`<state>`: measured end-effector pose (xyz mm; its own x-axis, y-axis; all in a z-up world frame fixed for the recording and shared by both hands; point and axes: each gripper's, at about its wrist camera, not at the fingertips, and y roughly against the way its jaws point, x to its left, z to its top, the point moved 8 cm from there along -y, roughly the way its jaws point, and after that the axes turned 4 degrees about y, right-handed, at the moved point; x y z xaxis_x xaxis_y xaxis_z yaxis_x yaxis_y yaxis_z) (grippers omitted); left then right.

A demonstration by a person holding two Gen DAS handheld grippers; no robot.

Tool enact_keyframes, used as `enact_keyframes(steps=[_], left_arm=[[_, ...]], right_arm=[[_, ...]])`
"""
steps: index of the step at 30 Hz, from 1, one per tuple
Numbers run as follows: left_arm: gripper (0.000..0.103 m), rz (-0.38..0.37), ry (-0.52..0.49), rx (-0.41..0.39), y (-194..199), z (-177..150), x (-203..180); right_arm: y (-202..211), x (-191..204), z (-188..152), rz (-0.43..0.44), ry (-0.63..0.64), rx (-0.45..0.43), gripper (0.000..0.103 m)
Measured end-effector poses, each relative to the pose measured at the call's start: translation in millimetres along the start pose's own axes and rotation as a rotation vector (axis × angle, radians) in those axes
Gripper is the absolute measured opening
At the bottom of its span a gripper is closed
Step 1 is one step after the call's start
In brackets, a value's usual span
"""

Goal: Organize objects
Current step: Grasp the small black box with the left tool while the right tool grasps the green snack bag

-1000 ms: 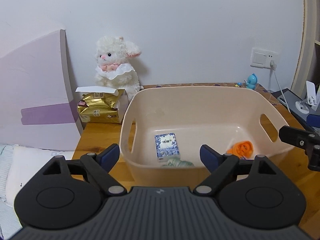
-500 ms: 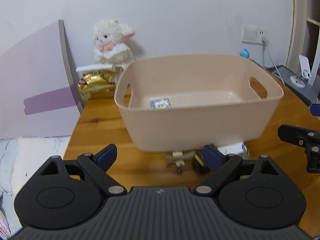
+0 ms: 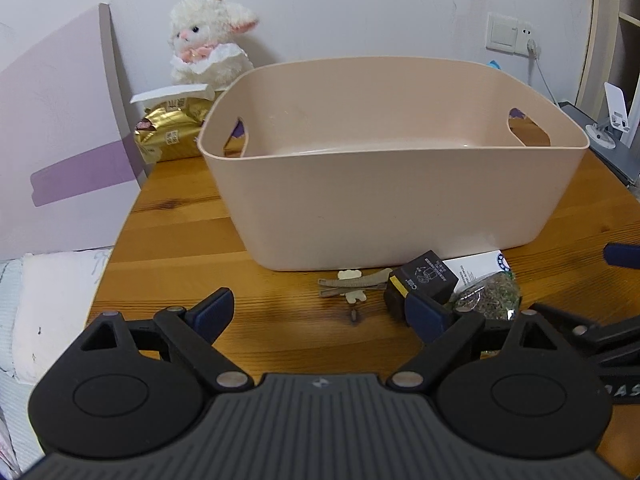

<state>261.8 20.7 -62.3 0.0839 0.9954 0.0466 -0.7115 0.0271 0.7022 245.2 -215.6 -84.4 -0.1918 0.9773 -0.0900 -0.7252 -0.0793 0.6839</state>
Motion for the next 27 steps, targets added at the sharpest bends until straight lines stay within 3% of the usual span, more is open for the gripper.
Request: enact_keyframes(steps=[5, 18, 22, 27], left_arm=[[0.093, -0.002, 0.002, 0.005, -15.7, 2.2, -6.5], [0.093, -0.096, 0.093, 0.032, -46.2, 14.2, -30.1], [0.093, -0.12, 0.107, 0.077, -52.9, 13.9, -37.0], [0.093, -0.083, 0.084, 0.091, -57.1, 8.4, -39.6]], right_arm=[[-20.9, 2.0, -0.1, 0.025, -0.008, 0.029, 0.103], [-45.6, 1.3, -4.2, 0.088, -0.06, 0.081, 0.103], [-45.9, 0.5, -5.3, 0.093, -0.068, 0.083, 0.103], [-44.6, -0.1, -4.9, 0.091, -0.07, 0.085, 0.103]])
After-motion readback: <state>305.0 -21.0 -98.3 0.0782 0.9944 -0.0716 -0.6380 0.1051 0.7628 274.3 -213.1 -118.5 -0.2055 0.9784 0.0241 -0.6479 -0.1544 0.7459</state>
